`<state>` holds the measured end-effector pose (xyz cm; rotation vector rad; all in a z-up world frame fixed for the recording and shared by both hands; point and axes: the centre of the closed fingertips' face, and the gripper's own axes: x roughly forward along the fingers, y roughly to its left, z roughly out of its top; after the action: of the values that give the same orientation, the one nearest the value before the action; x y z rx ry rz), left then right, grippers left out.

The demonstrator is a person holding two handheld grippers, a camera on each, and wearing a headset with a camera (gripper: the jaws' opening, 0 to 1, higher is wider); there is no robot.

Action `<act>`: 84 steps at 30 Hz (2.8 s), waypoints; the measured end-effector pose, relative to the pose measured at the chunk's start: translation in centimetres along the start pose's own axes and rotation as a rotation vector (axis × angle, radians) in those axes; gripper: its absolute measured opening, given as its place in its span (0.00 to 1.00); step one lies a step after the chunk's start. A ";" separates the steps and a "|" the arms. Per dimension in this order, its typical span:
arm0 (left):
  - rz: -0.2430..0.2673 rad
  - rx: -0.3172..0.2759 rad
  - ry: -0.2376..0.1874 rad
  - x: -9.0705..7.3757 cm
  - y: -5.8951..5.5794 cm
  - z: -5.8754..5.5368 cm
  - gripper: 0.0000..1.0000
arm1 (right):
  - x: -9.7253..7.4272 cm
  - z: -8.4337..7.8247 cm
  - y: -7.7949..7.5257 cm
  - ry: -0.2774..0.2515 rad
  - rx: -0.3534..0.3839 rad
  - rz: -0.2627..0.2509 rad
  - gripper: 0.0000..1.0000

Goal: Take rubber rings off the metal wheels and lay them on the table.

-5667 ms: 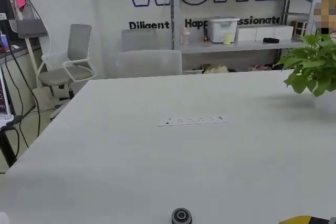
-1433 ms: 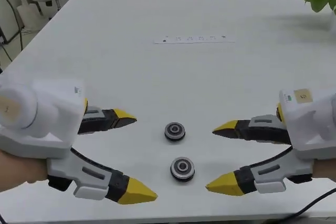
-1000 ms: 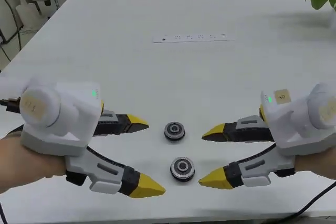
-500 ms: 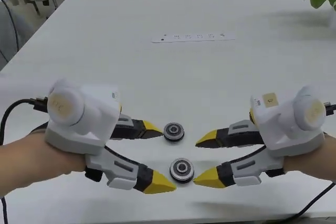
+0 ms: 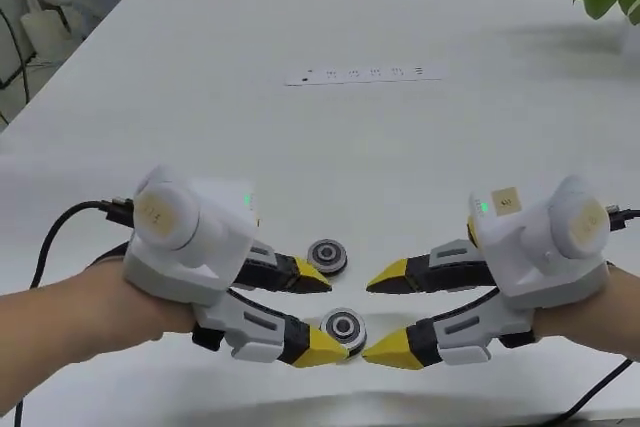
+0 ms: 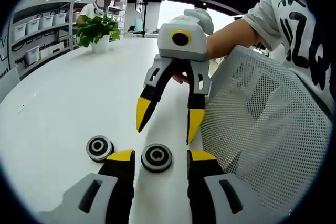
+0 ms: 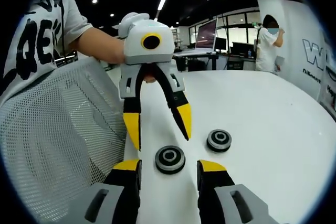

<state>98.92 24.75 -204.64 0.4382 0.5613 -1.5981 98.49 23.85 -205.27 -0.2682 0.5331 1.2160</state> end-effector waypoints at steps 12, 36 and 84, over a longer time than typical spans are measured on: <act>-0.014 0.009 0.024 0.8 -0.2 -0.8 0.20 | 0.2 -0.6 0.1 0.011 0.005 0.003 0.40; 0.035 0.113 0.032 1.2 0.4 -1.1 0.08 | 0.7 -1.0 0.1 0.039 -0.010 0.012 0.39; 0.070 0.091 0.009 1.2 0.6 -1.2 0.07 | 2.4 -1.5 -0.2 0.031 -0.030 0.006 0.22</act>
<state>99.30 24.45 -206.41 0.5279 0.4768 -1.5588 98.91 25.02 -207.77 -0.3108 0.5432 1.2283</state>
